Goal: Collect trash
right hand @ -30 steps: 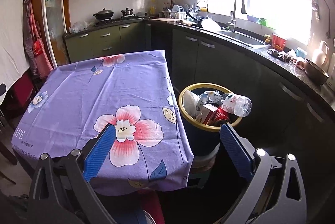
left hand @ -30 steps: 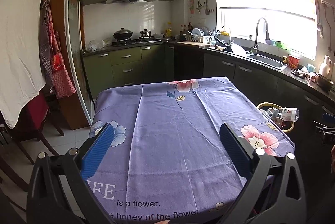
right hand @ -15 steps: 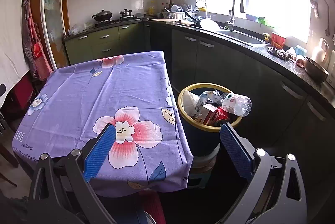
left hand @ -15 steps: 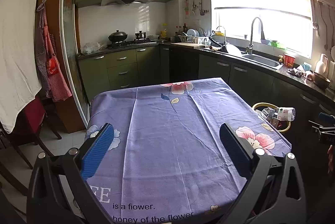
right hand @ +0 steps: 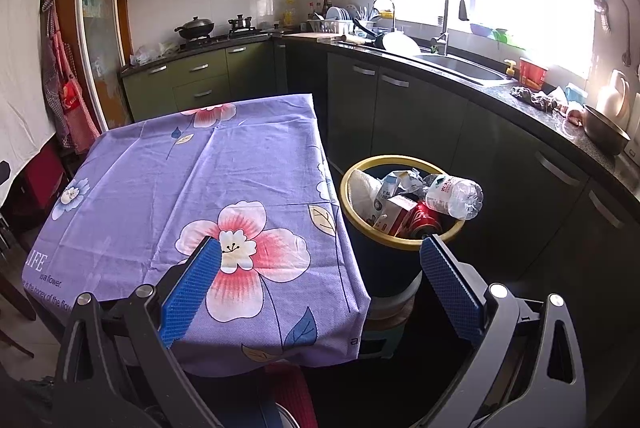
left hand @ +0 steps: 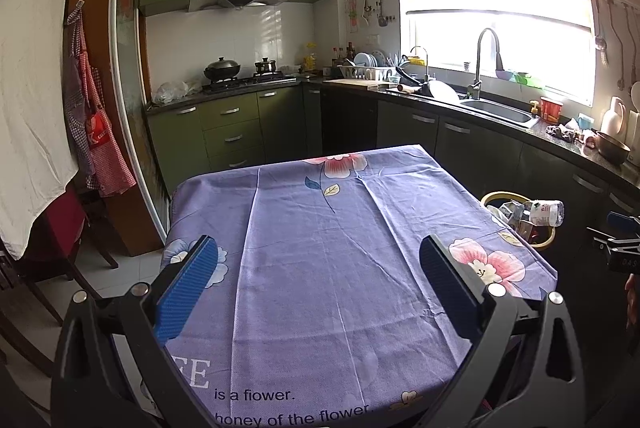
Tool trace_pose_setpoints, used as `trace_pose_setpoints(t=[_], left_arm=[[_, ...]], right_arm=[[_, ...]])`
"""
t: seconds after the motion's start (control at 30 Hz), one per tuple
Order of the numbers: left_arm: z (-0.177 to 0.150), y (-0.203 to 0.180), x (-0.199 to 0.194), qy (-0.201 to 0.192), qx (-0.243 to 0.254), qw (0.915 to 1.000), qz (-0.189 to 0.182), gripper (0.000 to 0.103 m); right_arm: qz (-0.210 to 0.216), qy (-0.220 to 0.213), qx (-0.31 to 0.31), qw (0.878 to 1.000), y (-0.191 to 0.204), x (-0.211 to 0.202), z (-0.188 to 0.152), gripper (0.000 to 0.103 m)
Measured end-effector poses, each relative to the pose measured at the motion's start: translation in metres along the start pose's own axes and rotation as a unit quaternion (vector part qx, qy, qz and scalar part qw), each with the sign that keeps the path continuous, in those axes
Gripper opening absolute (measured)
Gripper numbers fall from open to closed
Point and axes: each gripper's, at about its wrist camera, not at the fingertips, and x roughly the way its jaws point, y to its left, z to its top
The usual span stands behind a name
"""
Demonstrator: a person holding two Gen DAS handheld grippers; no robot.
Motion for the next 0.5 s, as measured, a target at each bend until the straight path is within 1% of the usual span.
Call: trace_pose_setpoints(t=[0.5], left_arm=[[-0.0004, -0.0029, 0.0008, 0.000, 0.001, 1.0000, -0.001, 0.096]], right_arm=[[0.000, 0.000, 0.000, 1.000, 0.0003, 0.0019, 0.0001, 0.098]])
